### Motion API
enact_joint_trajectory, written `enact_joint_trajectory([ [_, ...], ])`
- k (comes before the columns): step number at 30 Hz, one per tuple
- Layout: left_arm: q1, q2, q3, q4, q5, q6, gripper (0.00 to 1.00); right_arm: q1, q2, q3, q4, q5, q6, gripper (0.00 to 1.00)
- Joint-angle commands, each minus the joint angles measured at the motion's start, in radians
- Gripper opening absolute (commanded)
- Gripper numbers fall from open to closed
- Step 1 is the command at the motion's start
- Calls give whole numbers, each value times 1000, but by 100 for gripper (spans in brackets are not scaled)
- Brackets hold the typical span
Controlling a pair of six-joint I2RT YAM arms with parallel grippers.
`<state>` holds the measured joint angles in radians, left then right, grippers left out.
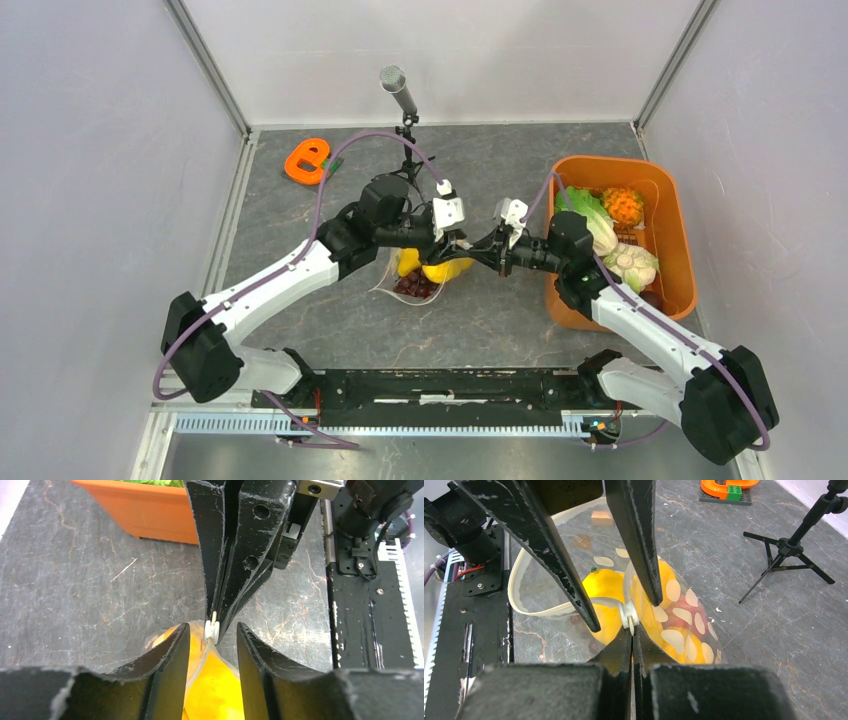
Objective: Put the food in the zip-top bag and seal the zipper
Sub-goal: Zip the zipper food storage bag at the center of the board.
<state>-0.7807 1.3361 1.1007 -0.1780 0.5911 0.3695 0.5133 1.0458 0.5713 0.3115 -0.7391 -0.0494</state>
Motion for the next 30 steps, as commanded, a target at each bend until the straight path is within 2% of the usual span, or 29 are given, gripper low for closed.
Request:
enact_joint_trajectory([
  [1,6,24,56,-29,60,41,42,9,-26,-5,12,8,-14,0],
  [5,5,49,92,-91,56,51,33,11,-34,-10,13,14,-17,0],
  [7,6,56,99,-101,65,56,22,11,-36,-11,12,15,-20,0],
  [14,6,56,133,-183,44,52,7,11,-36,-11,-1,71,-35,0],
  [19,6,34,121,-209,26,52,2,11,-40,-21,13,105,-33,0],
  [30,6,24,122,-270,-10,44,2,11,-22,-43,49,142,-15,0],
])
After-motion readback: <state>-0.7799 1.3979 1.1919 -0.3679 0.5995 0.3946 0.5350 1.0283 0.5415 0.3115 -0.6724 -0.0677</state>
